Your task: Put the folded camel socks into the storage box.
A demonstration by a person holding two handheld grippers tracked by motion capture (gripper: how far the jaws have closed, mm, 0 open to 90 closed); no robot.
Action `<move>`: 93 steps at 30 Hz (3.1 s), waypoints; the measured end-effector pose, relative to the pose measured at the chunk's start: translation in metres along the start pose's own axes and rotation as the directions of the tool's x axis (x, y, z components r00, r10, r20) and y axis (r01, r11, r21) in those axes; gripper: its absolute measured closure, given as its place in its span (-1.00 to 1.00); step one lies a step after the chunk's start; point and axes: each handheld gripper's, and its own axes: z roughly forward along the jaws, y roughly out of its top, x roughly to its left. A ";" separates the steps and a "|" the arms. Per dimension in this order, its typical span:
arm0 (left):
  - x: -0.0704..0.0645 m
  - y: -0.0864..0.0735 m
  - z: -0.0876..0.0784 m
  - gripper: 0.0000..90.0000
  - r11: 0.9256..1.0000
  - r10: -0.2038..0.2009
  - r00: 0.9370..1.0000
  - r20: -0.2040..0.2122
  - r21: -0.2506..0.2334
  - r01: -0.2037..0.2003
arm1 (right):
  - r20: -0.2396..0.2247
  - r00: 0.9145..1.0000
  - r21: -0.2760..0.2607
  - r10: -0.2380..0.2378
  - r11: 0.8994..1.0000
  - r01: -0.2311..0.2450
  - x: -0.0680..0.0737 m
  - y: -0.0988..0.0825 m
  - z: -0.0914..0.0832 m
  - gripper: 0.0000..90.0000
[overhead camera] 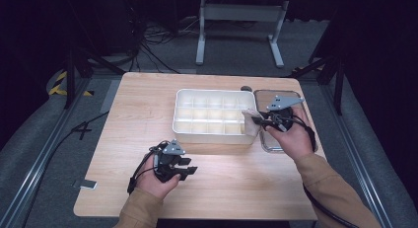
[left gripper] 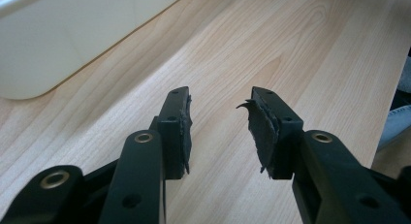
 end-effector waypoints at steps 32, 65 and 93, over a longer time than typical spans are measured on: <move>0.002 -0.004 -0.001 0.34 1.000 -0.010 1.000 -0.001 0.003 0.010 | 0.054 0.992 0.114 -0.110 0.988 0.104 0.003 -0.017 0.054 0.63; 0.000 -0.003 0.002 0.33 1.000 0.003 1.000 0.004 0.016 -0.003 | -0.016 0.995 0.139 0.097 0.986 -0.094 -0.001 -0.014 0.059 0.25; 0.000 -0.003 0.001 0.33 1.000 0.007 1.000 0.000 0.016 -0.007 | 0.003 0.998 0.355 0.064 0.933 -0.061 0.005 -0.015 0.080 0.68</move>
